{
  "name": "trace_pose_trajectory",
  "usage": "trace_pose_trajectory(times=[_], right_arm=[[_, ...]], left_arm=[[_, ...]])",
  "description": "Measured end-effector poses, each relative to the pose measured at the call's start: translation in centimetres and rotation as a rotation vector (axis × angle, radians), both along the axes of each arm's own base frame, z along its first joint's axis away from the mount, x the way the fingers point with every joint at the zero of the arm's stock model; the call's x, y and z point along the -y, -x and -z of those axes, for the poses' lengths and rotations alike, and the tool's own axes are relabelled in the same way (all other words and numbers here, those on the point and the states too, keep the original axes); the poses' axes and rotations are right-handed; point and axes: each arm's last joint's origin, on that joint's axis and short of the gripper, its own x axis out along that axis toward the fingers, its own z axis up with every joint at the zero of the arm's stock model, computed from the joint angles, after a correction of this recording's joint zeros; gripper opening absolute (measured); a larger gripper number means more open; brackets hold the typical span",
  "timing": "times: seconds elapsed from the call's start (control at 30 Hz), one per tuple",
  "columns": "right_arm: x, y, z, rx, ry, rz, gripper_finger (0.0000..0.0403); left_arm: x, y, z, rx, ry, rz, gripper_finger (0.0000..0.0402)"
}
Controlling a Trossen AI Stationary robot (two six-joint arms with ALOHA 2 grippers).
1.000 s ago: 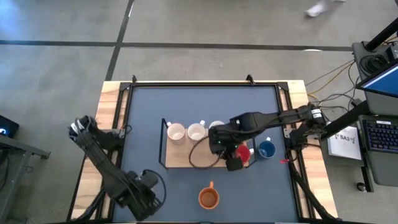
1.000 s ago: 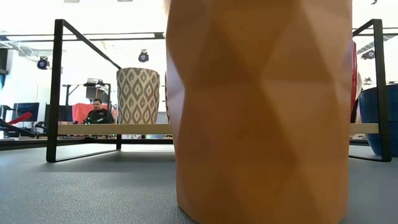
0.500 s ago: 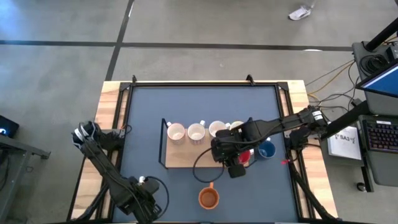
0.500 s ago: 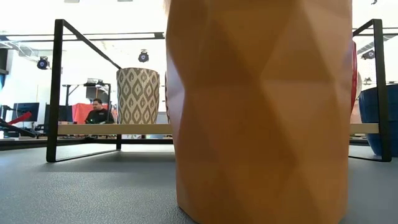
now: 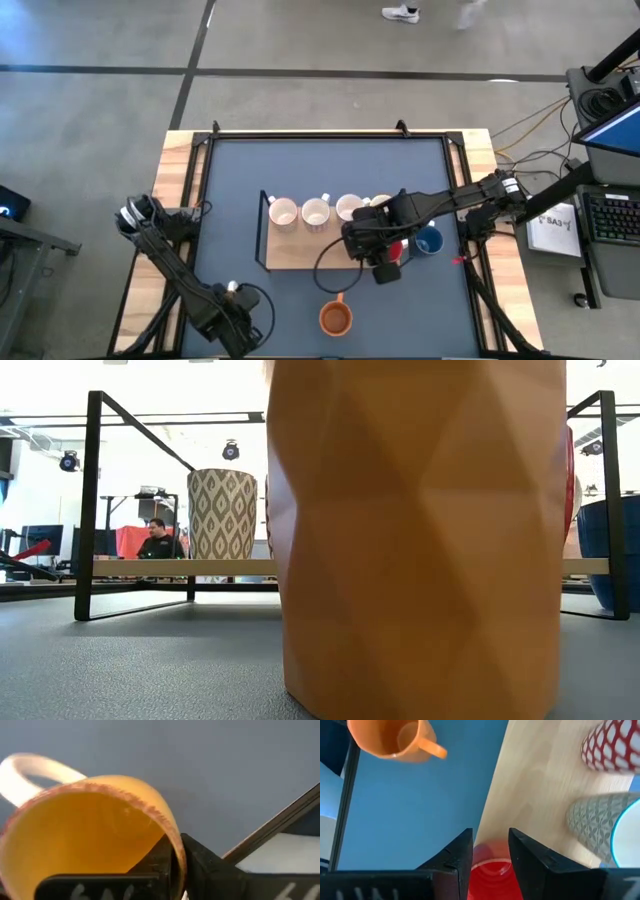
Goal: Place coffee mugs
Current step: Put the yellow mug on the shelf
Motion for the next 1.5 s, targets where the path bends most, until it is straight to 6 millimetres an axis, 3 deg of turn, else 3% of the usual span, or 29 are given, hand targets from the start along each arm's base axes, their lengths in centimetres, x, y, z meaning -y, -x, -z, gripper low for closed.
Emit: trace_pose_trajectory(times=[0.27, 0.47, 0.67, 1.07, 1.3, 1.5], right_arm=[[0.2, 0.7, 0.2, -0.074, 0.018, 0.008, 0.0100], [0.2, 0.7, 0.2, -0.076, 0.019, 0.008, 0.0093], [0.2, 0.7, 0.1, -0.076, 0.019, 0.007, 0.0092], [0.2, 0.8, 0.2, -0.083, 0.022, 0.006, 0.0090], [0.2, 0.8, 0.2, -0.083, 0.022, 0.007, 0.0088], [0.2, 0.8, 0.2, -0.083, 0.022, 0.007, 0.0082]], left_arm=[[0.6, -1.9, -2.8, 0.110, 0.090, 0.005, 0.0005], [0.2, -3.9, -5.0, 0.270, 0.042, 0.071, 0.0004], [-0.4, -7.0, -5.5, 0.308, 0.011, 0.180, 0.0004], [-2.1, -12.5, -6.8, 0.288, -0.132, 0.289, 0.0003], [-3.8, -13.3, -6.9, 0.084, -0.270, 0.274, 0.0005], [-5.0, -14.2, -6.9, 0.067, -0.281, 0.323, 0.0006]])
